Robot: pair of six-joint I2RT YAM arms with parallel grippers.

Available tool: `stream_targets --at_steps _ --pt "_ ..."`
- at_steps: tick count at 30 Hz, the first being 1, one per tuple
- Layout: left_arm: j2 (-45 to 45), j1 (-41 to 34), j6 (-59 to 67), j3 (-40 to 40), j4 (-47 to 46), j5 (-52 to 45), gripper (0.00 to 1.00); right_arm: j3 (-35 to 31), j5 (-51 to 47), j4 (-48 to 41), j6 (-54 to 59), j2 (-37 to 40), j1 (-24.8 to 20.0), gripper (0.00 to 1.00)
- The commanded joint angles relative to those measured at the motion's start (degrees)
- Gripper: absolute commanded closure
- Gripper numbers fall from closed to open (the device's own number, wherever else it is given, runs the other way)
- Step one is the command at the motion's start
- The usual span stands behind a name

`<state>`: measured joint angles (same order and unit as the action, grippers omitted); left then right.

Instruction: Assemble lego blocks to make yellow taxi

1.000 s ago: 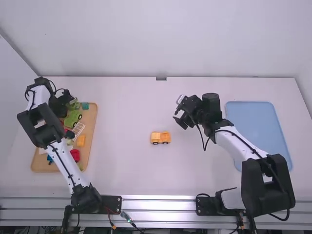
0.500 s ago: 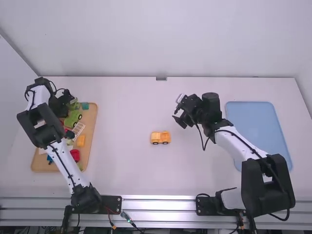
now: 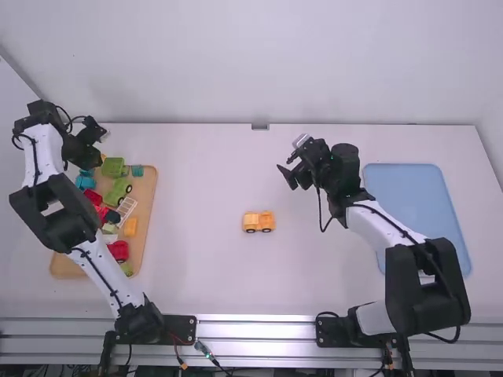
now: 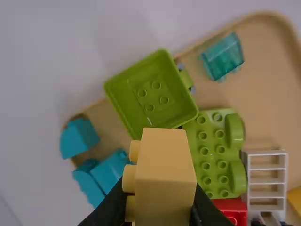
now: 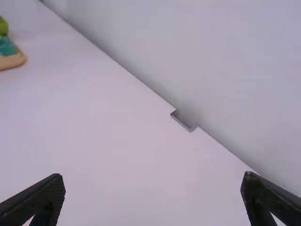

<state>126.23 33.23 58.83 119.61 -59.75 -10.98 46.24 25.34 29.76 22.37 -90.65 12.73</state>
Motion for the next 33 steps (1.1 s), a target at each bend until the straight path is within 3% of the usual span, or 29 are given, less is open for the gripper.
stream_targets --at_steps 1,8,12,17,24,29,33 --pt "-3.3 -0.8 -1.3 -0.8 -1.3 -3.5 0.96 1.5 0.9 3.1 -4.7 -3.6 0.1 0.01" --pt "-13.3 -4.0 -1.6 -11.7 4.9 -3.0 0.98 1.5 7.7 14.5 -11.0 -8.5 -1.0 0.01" --pt "-23.0 -6.9 -2.4 -24.7 13.7 -3.2 0.98 2.0 9.3 16.2 -16.3 -8.7 -1.6 0.01" --pt "-35.1 -14.3 -2.4 -41.9 27.3 -3.3 0.98 6.0 12.5 11.3 -17.2 -8.7 -1.4 0.01" --pt "-46.2 -33.9 1.0 -64.9 56.5 -3.0 0.98 15.3 14.5 -3.2 -24.4 -11.0 -1.6 0.01" --pt "-46.4 -43.3 -3.9 -72.5 74.4 -2.6 0.98 16.4 25.6 -0.4 -22.4 -15.3 -2.3 0.01" --pt "-44.7 -46.9 -4.4 -71.7 75.1 -2.5 0.98 16.4 29.4 4.4 -28.4 -18.8 -2.4 0.01"
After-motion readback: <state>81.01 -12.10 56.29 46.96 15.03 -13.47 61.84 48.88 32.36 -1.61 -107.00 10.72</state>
